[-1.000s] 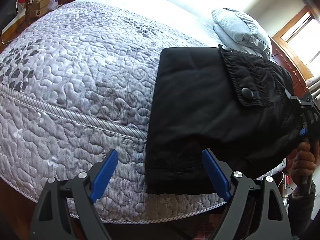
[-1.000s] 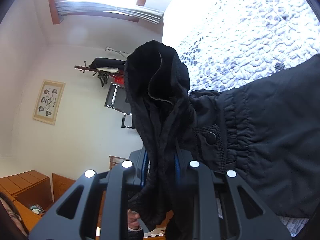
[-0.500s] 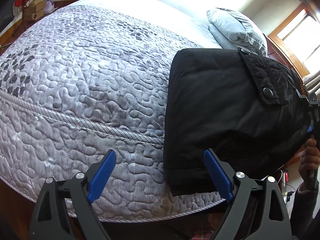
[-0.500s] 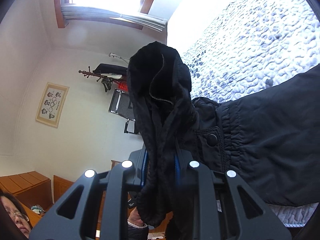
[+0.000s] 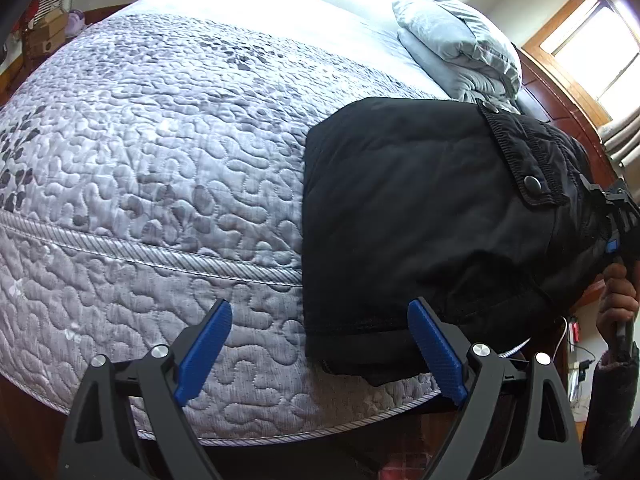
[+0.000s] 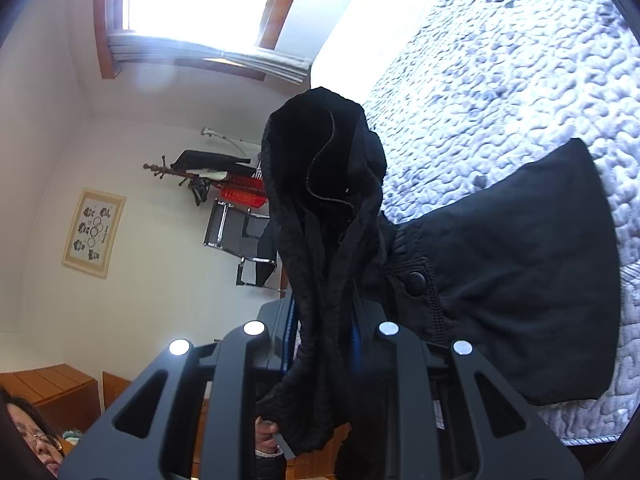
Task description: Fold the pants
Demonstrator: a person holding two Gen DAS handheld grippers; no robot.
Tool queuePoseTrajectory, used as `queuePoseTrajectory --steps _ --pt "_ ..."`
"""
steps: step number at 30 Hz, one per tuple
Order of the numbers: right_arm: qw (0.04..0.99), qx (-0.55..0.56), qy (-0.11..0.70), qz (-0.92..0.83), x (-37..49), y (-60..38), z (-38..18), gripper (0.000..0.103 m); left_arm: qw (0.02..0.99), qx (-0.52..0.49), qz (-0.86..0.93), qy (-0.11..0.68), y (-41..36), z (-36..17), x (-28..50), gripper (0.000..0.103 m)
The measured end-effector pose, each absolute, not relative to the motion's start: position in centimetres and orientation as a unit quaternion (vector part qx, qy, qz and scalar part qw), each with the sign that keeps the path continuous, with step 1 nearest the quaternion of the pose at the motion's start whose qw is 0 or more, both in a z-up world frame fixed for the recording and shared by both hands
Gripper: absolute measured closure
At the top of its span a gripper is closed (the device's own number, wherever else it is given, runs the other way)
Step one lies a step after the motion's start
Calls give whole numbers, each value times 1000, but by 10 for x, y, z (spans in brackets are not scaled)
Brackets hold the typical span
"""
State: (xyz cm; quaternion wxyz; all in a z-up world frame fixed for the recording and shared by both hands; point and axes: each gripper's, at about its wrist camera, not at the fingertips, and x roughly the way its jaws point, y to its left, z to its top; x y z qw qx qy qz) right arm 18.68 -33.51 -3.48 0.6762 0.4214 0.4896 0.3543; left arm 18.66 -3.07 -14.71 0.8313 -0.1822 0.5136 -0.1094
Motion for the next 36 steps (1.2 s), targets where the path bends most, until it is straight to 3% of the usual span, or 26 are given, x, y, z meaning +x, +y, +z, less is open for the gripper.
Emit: queuePoseTrajectory --steps 15,29,36 --pt "674 445 501 311 192 -378 -77 83 824 -160 -118 530 -47 -149 193 12" --pt "654 474 530 257 196 -407 -157 83 819 -140 -124 542 -62 -149 199 12" --pt "642 474 550 246 197 -411 -185 76 817 -133 -130 545 -71 -148 203 12"
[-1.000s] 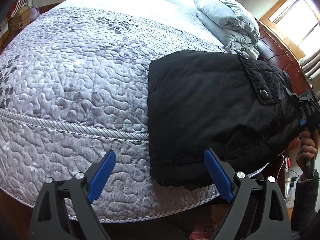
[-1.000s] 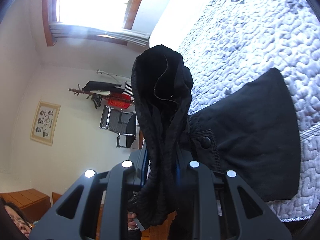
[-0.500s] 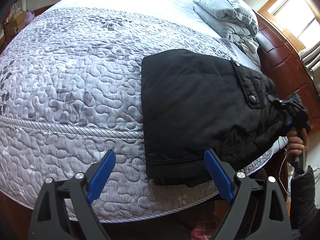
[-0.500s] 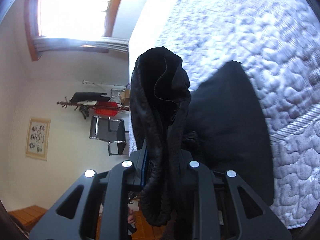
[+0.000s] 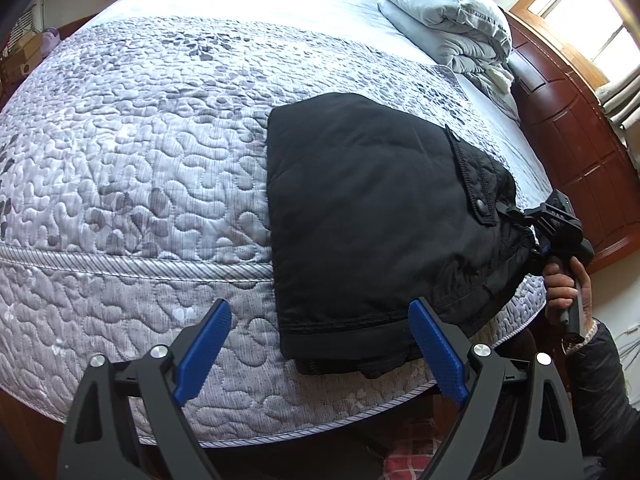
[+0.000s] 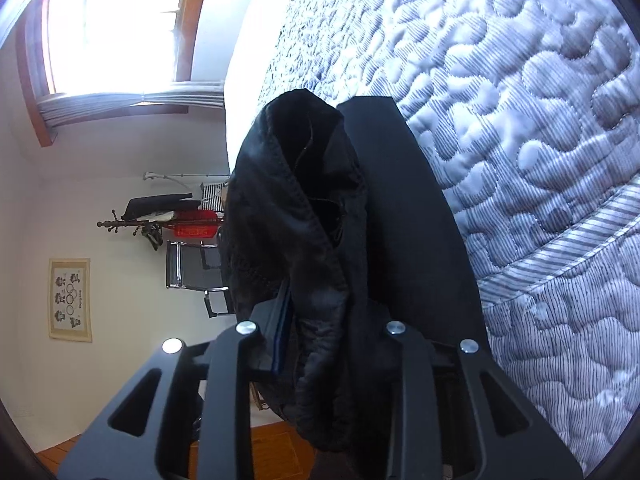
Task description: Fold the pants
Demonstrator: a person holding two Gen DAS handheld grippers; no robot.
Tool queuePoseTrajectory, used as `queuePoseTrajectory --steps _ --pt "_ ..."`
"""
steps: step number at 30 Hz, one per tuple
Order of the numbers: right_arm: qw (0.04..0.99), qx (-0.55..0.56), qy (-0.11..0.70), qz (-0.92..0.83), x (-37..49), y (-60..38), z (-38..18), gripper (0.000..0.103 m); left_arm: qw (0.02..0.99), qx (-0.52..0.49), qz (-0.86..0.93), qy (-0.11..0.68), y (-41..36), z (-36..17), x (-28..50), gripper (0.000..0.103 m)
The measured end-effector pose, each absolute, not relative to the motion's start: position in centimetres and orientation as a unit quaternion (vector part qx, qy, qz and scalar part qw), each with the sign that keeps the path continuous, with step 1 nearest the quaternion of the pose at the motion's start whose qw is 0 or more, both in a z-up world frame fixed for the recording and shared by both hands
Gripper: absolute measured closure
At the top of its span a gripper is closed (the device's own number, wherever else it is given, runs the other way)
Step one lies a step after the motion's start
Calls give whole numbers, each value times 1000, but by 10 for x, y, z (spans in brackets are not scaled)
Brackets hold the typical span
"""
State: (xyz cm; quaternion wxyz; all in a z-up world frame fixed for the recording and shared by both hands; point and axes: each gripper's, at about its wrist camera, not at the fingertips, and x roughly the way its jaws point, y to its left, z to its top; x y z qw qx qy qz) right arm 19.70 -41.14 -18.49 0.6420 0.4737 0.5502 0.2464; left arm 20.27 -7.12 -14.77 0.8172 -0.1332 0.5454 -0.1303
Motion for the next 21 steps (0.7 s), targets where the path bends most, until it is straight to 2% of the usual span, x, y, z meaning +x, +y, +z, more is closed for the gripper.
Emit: queuePoseTrajectory --steps 1,3,11,16,18,21 --pt "642 473 550 247 196 -412 -185 76 817 -132 -131 546 -73 -148 203 12" --pt "643 469 551 249 195 -413 -183 68 815 -130 -135 548 -75 -148 203 12" --pt "666 427 556 256 180 -416 -159 45 817 -128 -137 546 -76 -145 199 12" --pt "670 429 551 253 158 -431 -156 47 816 -132 -135 547 -75 -146 197 12" --pt "674 432 544 252 148 -437 -159 67 815 -133 -136 547 -75 -147 197 12" --pt "671 442 539 252 139 -440 -164 76 814 -133 -138 549 -77 -148 195 12"
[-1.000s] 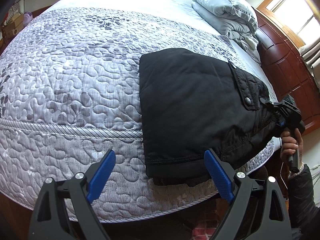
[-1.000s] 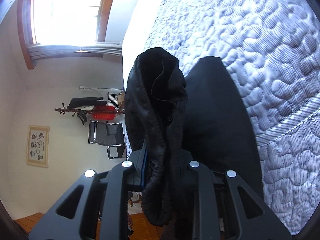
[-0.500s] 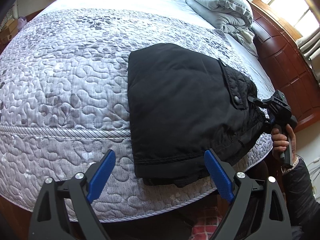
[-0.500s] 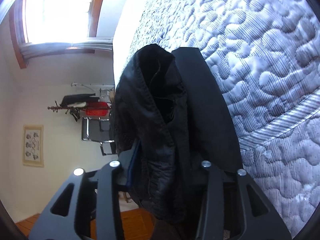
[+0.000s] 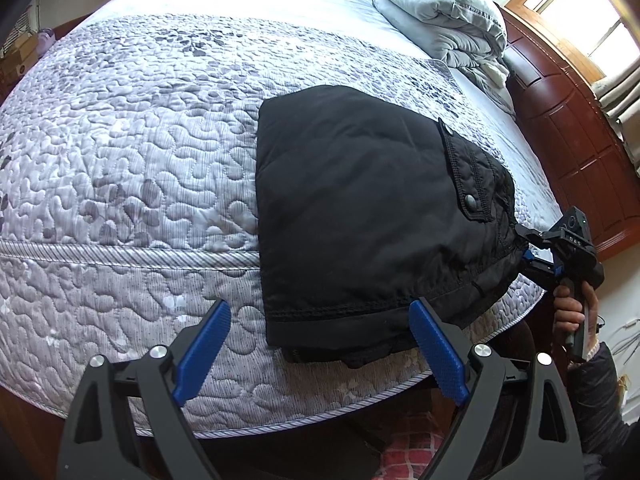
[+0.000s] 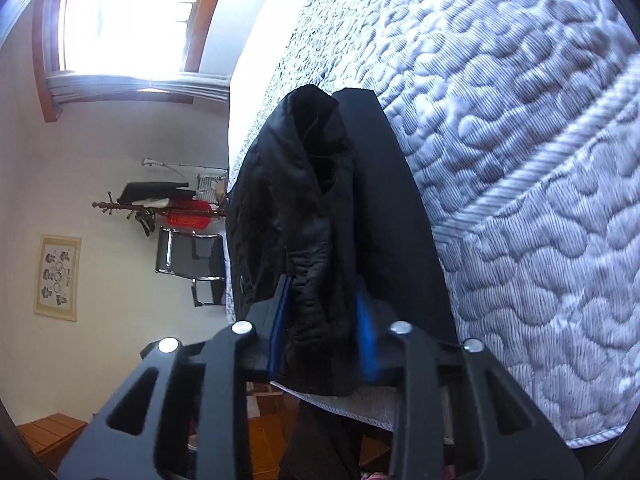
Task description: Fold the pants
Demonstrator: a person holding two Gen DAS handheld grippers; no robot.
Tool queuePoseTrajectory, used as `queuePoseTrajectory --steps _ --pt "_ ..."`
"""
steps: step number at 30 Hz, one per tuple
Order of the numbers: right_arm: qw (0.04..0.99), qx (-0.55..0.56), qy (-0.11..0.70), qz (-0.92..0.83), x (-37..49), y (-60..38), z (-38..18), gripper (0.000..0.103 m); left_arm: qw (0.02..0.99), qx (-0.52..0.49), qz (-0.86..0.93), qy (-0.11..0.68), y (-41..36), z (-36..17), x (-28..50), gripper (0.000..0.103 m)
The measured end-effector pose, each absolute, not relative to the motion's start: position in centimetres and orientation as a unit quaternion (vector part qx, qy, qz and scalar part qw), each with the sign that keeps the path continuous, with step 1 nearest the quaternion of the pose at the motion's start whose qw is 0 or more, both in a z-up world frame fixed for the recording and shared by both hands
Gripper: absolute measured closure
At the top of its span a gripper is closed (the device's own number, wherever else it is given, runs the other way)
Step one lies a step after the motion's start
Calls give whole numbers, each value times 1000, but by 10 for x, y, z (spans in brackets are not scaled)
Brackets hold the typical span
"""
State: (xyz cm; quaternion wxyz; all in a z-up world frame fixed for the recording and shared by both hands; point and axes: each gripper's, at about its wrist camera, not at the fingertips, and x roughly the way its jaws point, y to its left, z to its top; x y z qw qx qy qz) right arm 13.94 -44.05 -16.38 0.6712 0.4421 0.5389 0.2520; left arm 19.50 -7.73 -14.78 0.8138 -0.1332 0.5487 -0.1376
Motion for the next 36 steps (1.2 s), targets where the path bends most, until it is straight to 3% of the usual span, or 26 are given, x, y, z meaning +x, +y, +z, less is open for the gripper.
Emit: queuePoseTrajectory --steps 16,23,27,36 --pt "679 422 552 240 154 -424 -173 76 815 -130 -137 548 -82 -143 189 11" --pt "686 410 551 240 143 -435 -171 66 815 -139 -133 546 -75 -140 190 11" --pt "691 410 544 240 133 -447 -162 51 815 -139 -128 548 -74 -138 192 10" --pt "717 392 523 242 124 -474 -139 28 836 -120 -149 514 -84 -103 193 9"
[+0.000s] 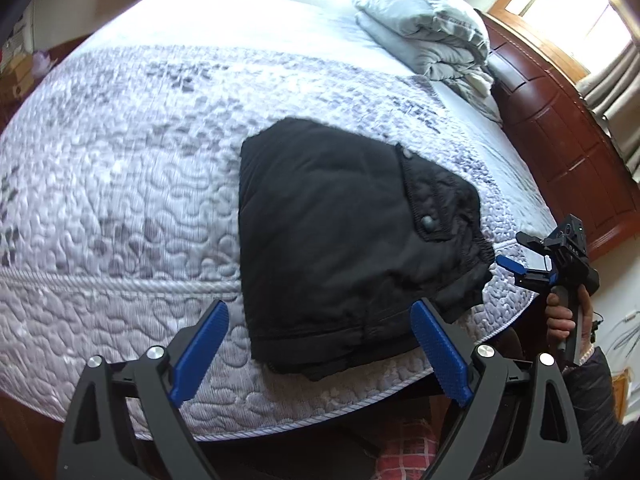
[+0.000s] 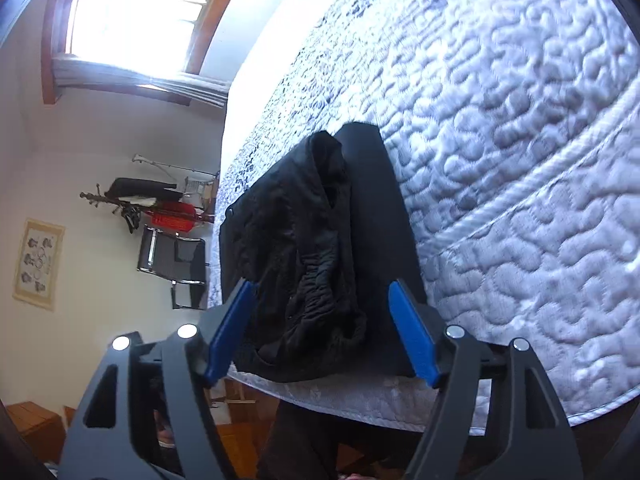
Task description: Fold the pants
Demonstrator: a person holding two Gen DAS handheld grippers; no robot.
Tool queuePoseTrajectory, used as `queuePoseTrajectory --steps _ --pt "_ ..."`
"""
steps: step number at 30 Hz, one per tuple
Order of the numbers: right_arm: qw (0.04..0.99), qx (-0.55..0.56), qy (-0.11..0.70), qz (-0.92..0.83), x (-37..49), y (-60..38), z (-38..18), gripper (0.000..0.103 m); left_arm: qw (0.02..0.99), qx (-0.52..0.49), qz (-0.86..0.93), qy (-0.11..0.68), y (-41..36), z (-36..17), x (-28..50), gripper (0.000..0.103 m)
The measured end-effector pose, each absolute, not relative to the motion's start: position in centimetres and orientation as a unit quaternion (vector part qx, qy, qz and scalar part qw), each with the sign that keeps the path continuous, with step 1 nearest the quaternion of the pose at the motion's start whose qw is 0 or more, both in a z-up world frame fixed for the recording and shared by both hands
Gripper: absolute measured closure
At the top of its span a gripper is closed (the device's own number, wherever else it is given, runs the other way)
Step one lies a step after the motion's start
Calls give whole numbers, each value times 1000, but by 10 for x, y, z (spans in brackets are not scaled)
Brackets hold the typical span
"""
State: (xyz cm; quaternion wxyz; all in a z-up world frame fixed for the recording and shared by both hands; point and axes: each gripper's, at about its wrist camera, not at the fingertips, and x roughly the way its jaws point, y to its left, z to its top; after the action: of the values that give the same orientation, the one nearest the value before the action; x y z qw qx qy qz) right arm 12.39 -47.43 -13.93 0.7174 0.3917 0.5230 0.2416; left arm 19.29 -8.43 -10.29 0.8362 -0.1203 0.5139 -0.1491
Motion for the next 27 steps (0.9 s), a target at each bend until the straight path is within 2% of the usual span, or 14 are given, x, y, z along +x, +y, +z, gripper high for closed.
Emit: queuePoseTrajectory --steps 7,17,21,27 --pt "745 309 538 245 132 -470 -128 22 857 -95 -160 481 -94 -71 198 9" --pt "736 322 538 257 148 -468 -133 20 875 -28 -183 448 -120 -48 213 5" --pt "730 321 546 256 155 -465 -140 19 868 -15 -190 459 -125 -62 226 4" --pt "718 329 557 256 166 -457 -156 18 814 -44 -187 548 -114 -128 265 4"
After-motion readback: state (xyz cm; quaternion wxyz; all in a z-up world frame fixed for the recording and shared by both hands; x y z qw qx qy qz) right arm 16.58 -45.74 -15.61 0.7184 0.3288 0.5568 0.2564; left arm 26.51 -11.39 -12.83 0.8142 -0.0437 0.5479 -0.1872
